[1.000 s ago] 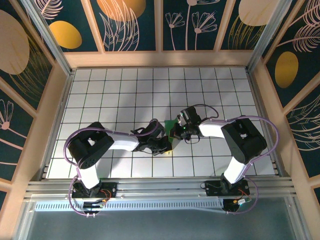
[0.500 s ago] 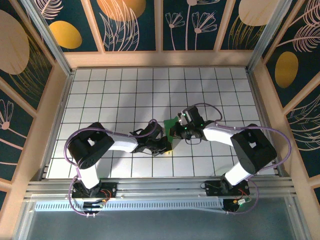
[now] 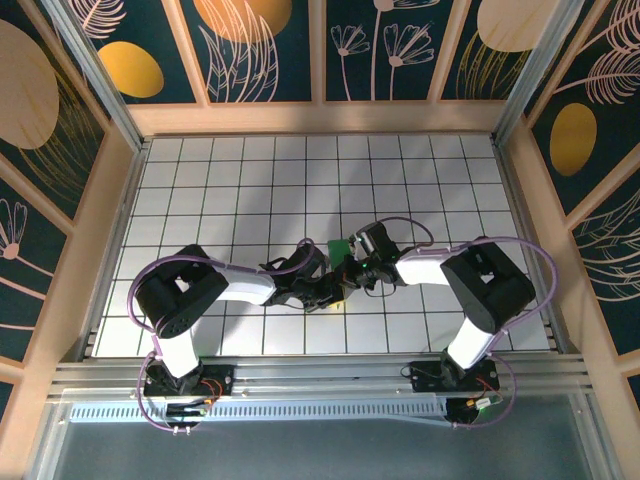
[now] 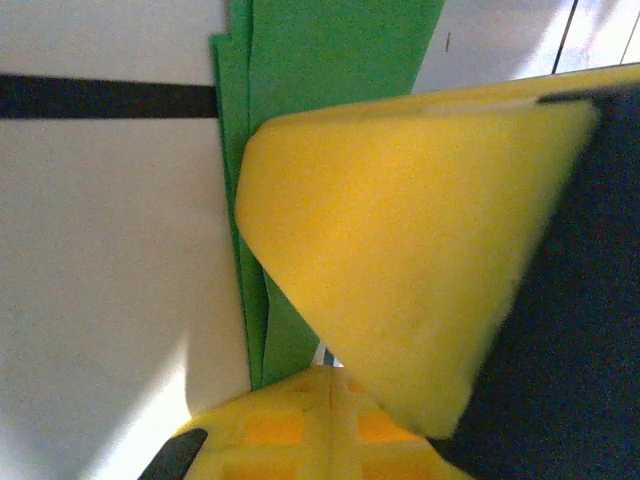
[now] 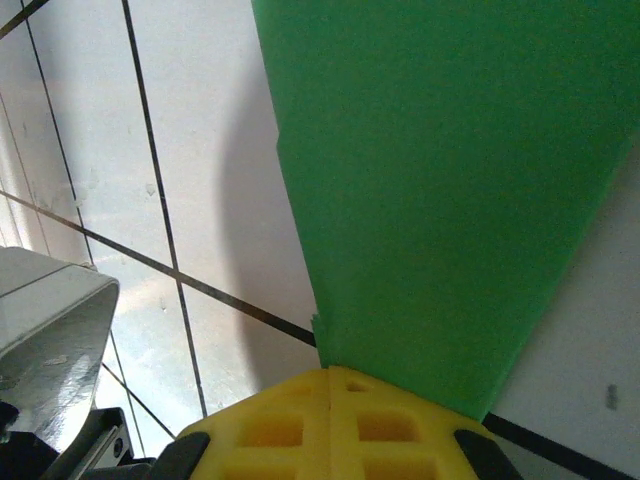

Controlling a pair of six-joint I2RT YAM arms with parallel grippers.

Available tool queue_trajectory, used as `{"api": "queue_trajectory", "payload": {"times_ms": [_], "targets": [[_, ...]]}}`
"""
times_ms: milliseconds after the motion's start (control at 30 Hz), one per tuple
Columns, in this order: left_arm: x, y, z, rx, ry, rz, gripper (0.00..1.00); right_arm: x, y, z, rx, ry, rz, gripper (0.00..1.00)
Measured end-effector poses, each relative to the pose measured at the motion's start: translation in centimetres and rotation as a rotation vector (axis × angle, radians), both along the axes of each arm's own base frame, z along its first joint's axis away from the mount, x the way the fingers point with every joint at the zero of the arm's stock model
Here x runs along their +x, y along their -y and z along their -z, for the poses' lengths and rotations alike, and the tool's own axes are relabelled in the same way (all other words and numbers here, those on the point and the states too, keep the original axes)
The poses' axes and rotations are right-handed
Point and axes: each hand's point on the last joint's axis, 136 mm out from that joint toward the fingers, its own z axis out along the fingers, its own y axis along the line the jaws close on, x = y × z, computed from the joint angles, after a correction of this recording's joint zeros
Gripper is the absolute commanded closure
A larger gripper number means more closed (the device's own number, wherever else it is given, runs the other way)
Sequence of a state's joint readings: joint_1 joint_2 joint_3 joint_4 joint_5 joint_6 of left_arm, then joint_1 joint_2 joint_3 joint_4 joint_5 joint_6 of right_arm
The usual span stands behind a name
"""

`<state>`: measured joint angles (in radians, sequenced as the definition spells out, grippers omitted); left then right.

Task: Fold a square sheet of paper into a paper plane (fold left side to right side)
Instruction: Fold the wing for the fifth time at the center of the table.

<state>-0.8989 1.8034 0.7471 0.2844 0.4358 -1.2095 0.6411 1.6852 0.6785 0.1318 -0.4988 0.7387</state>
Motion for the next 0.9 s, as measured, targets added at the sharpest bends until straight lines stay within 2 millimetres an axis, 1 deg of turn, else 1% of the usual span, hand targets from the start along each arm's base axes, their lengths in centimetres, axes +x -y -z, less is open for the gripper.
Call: {"api": "queue_trajectory", "payload": {"times_ms": [200, 267, 500, 733, 900], "targets": [[0.1, 0.0, 0.0, 0.002, 0.001, -0.002, 1.00, 0.4, 0.2, 0.0, 0.003, -0.001, -0.013, 1.00], [0.2, 0.0, 0.0, 0.003, 0.003, -0.005, 1.00, 0.8, 0.3, 0.0, 0.004, 0.000, -0.016, 1.00], [0.2, 0.0, 0.0, 0.004, 0.004, -0.006, 1.00, 4.3, 0.9, -0.1, -0.005, 0.049, 0.005, 1.00], [0.2, 0.0, 0.0, 0.004, 0.003, -0.005, 1.00, 8.3, 2.7, -0.3, -0.018, 0.101, 0.059, 1.00], [0.2, 0.0, -0.1, 0.003, 0.004, -0.005, 1.00, 10.3, 3.5, -0.4, -0.024, 0.126, 0.079, 1.00]]}}
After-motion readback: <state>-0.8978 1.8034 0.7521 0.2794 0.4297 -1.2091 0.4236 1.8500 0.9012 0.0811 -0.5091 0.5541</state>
